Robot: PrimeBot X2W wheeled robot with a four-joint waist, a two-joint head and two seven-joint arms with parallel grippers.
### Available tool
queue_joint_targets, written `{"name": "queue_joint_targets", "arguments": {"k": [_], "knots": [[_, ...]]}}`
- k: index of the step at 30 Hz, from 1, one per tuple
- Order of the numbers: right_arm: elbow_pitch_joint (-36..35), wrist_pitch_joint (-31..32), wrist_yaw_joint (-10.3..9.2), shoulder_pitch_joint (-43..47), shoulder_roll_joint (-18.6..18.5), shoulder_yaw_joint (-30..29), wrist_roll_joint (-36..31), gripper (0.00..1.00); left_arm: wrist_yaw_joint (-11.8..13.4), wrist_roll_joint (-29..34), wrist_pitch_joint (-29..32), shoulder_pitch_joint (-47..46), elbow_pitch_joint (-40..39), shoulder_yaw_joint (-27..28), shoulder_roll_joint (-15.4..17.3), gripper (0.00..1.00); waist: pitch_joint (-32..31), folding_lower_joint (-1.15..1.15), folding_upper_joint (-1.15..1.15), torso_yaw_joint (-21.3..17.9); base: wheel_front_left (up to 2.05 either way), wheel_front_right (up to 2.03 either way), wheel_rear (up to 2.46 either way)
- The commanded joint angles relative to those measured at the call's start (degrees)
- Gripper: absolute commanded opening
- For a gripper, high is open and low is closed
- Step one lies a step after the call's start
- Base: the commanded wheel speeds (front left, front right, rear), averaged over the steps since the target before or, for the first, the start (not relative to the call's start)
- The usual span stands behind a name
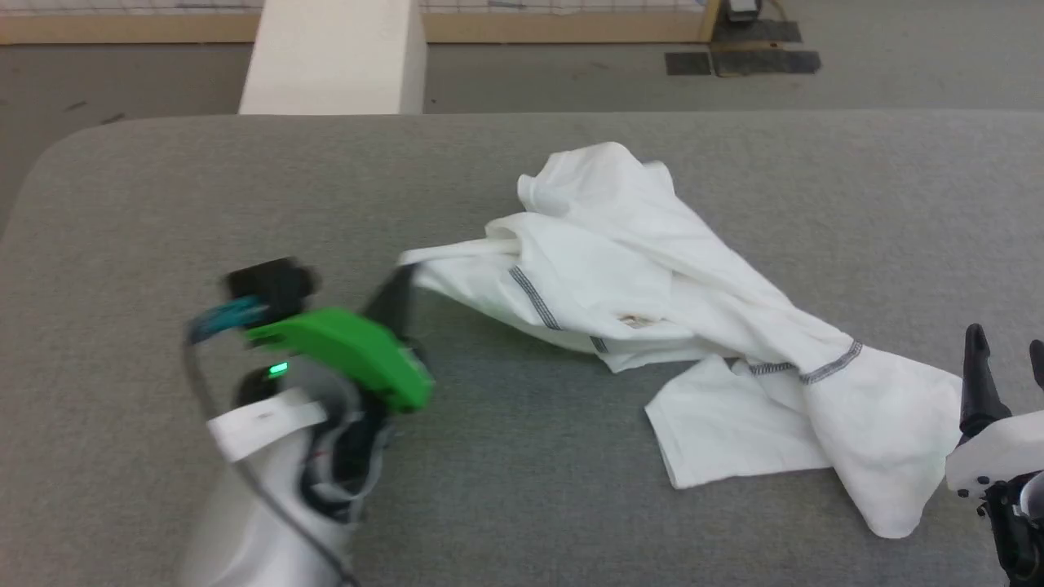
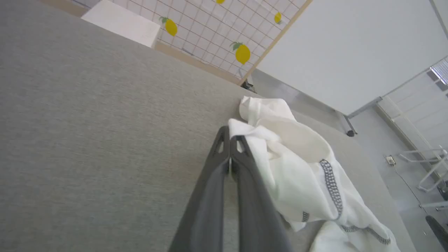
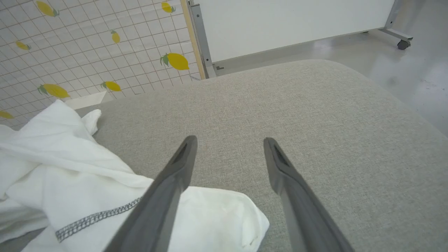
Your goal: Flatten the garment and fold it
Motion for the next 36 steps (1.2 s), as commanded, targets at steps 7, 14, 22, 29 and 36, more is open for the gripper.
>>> {"name": "queue_joint_targets", "arguments": {"k": [7, 14, 22, 29, 36], "knots": [[0.4, 0.3, -0.09, 0.7, 0.0, 1.5, -0.4, 1.00, 9.6, -1.4, -2.9, 11.3, -8.7, 12.1, 5.8, 0.00, -2.7, 0.00, 0.00, 5.2, 0.00, 0.00, 0.00], [0.5, 0.6, -0.09, 0.7, 0.0, 2.7, -0.5, 1.00, 16.5, -3.7, 0.0, 19.7, -10.4, 16.4, 4.6, 1.00, -2.6, 0.00, 0.00, 6.7, 0.00, 0.00, 0.00], [-2.7, 4.2, -0.09, -2.6, 0.0, 14.9, -2.1, 1.00, 10.4, 4.1, -16.2, 20.1, -14.8, 16.4, 6.4, 1.00, -1.9, 0.00, 0.00, 6.9, 0.00, 0.00, 0.00], [-1.2, 14.4, -0.09, -10.9, 0.0, 35.1, -3.6, 1.00, 7.1, 15.3, -24.4, 20.5, -13.2, 12.5, 6.0, 1.00, -0.2, 0.00, 0.00, 8.5, 0.00, 0.00, 0.00], [9.6, 22.3, -0.09, -22.8, 0.0, 50.2, -4.0, 1.00, 4.0, 19.1, -24.6, 18.9, -12.8, 13.6, 1.1, 1.00, 2.7, 0.00, 0.00, 10.5, 0.00, 0.00, 0.00]]}}
